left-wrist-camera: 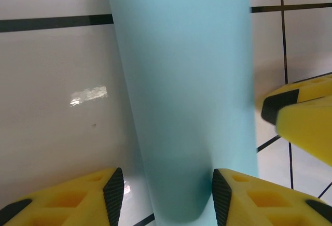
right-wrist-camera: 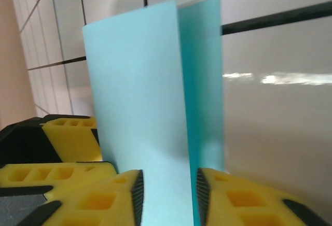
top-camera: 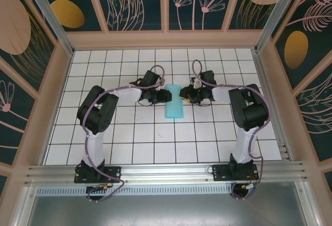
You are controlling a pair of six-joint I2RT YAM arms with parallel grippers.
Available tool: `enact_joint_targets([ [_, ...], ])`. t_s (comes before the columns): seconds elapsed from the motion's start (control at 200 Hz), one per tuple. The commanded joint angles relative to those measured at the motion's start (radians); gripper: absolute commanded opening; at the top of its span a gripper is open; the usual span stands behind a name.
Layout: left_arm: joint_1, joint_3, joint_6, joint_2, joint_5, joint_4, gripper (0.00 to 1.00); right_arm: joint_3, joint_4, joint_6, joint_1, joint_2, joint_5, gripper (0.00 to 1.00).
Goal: Fold a paper plane with a square sheet of paper (fold left side to right side)
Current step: First fold in half a square sheet of paper at the center of the table.
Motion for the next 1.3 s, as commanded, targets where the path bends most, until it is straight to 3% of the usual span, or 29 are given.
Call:
enact_joint_targets([
  [0.0, -0.007, 0.024, 0.015, 0.027, -0.008, -0.046, 0.51, 0.021, -0.103, -0.072, -0.03, -0.1, 0.089, 0.43],
  [0.29, -0.016, 0.046, 0.015, 0.045, -0.017, -0.065, 0.52, -0.024, -0.155, -0.112, -0.088, -0.19, 0.158, 0.47],
  [1.296, -0.064, 0.158, 0.053, 0.124, -0.061, -0.168, 0.57, -0.045, -0.142, -0.111, -0.074, -0.186, 0.139, 0.48],
])
